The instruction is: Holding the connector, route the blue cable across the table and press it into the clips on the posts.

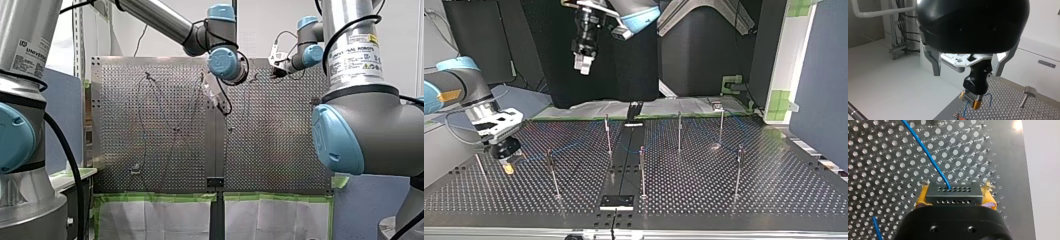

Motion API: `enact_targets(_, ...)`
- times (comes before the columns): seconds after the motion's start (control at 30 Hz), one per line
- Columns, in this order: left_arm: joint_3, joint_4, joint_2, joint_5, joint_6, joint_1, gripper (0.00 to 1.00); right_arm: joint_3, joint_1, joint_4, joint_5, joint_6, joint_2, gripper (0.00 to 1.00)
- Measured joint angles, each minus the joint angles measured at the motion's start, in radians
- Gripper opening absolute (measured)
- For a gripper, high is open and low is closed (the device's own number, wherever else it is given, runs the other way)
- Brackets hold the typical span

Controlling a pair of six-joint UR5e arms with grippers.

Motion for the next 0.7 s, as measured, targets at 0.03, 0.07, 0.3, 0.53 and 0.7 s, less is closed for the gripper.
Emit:
enact_targets(0.03, -0.006, 0.006, 0.0, 0.0, 0.004, -0.001, 1.0, 0.0, 0.0, 0.0, 0.0, 0.0, 0.0, 0.0)
enact_targets(0.07, -0.015, 0.015, 0.0, 0.0, 0.01, -0.002, 1.0, 0.0, 0.0, 0.001, 0.0, 0.0, 0.0, 0.0)
enact_targets(0.3, -0.072, 0.072, 0.0, 0.004, 0.052, -0.006, 1.0, 0.0, 0.0, 0.001, 0.0, 0.0, 0.0, 0.0)
enact_targets(0.53, -0.126, 0.126, 0.0, 0.001, 0.059, -0.005, 1.0, 0.0, 0.0, 0.002, 0.0, 0.0, 0.0, 0.0)
enact_targets(0.7, -0.171, 0.171, 0.0, 0.002, 0.06, -0.003, 1.0, 0.001, 0.0, 0.002, 0.0, 0.0, 0.0, 0.0)
